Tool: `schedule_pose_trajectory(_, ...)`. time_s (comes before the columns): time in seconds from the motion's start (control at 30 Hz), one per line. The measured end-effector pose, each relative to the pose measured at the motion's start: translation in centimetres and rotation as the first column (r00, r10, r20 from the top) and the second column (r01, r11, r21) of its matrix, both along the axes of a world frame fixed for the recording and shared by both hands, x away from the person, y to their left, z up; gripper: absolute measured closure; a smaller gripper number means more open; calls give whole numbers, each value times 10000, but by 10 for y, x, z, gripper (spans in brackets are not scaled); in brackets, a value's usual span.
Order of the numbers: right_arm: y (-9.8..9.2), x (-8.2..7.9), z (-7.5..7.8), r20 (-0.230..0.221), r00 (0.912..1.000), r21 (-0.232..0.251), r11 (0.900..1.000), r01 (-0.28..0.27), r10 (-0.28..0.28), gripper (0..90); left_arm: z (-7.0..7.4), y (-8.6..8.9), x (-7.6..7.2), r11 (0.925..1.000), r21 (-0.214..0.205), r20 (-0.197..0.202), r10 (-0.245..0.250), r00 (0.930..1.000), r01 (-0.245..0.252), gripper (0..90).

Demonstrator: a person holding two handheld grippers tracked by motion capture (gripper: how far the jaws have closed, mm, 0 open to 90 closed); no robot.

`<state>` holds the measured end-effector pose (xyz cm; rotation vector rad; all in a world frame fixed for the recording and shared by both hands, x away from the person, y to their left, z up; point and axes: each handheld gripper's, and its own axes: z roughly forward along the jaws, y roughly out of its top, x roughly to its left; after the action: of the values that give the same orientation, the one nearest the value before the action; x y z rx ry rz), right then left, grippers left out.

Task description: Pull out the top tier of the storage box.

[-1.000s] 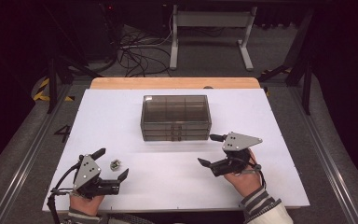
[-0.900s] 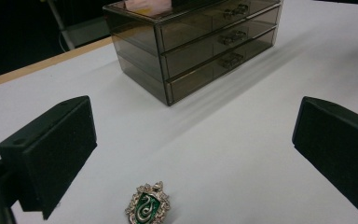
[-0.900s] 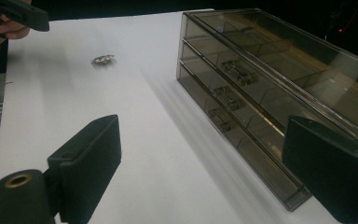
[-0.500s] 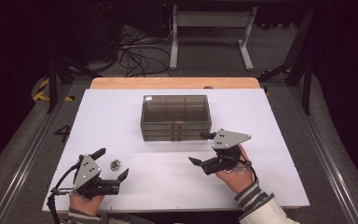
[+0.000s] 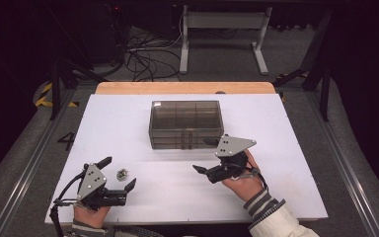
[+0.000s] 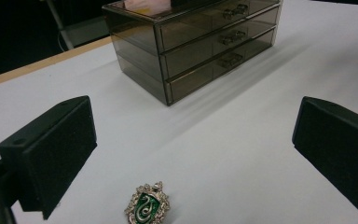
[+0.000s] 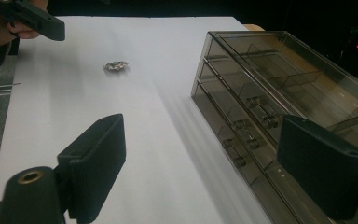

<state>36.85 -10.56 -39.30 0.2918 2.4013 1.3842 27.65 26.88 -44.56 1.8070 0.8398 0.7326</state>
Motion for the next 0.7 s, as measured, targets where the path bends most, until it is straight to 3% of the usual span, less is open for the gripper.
schedule_pose_trajectory(0.2,1,-1,3,250,9997,-338,9994,-51,60,200,0,0,-1,10000,-1,4,24,10000,-24,2)
schedule_pose_trajectory(0.4,-1,-7,9,888,9959,-866,9962,-78,155,256,0,0,0,10000,18,21,32,10000,-32,2)
schedule_pose_trajectory(0.7,1,-8,12,1233,9920,-1320,9912,-108,272,288,0,-1,0,10000,38,18,34,10000,-34,2)
